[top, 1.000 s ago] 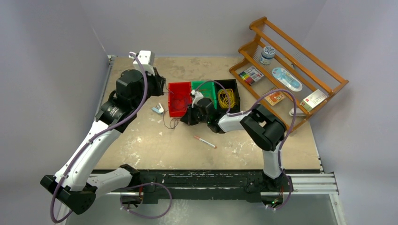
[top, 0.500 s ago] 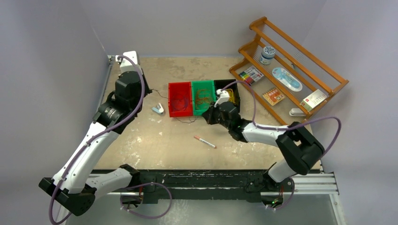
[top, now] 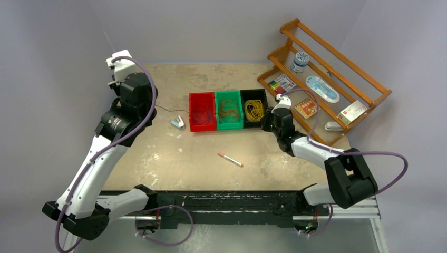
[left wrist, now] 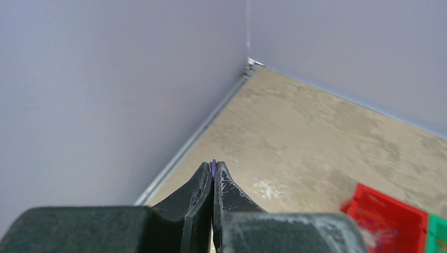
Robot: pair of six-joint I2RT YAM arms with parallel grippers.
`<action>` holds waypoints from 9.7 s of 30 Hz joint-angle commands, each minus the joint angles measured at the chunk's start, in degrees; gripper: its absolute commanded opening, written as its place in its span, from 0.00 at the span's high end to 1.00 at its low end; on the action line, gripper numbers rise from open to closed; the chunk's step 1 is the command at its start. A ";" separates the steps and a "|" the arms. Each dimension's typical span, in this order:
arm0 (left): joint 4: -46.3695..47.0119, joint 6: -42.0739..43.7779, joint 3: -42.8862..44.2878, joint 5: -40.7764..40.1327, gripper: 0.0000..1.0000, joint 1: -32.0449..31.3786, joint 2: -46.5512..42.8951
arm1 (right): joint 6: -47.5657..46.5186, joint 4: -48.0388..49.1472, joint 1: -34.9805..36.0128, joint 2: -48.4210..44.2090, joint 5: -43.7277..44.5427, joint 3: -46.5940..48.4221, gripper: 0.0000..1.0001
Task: Untangle the cables
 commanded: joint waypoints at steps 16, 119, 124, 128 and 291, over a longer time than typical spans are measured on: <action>0.14 5.69 4.08 -1.10 1.00 1.03 -1.52 | -7.82 3.24 -5.44 -8.61 -6.03 -2.08 1.00; 34.36 -25.69 -44.63 35.80 0.53 9.07 -11.04 | -0.35 2.30 10.03 48.49 -44.97 95.54 1.00; 34.48 -25.69 -44.65 36.40 0.53 9.10 -11.00 | -2.80 1.33 10.03 47.38 -42.81 89.02 1.00; 34.57 -25.61 -44.38 36.69 0.53 9.04 -10.55 | -4.36 4.03 10.03 42.07 -40.14 79.07 1.00; 32.14 -21.54 -46.35 30.58 0.35 9.03 -18.31 | -16.21 -7.95 7.75 -41.07 21.06 -1.20 0.02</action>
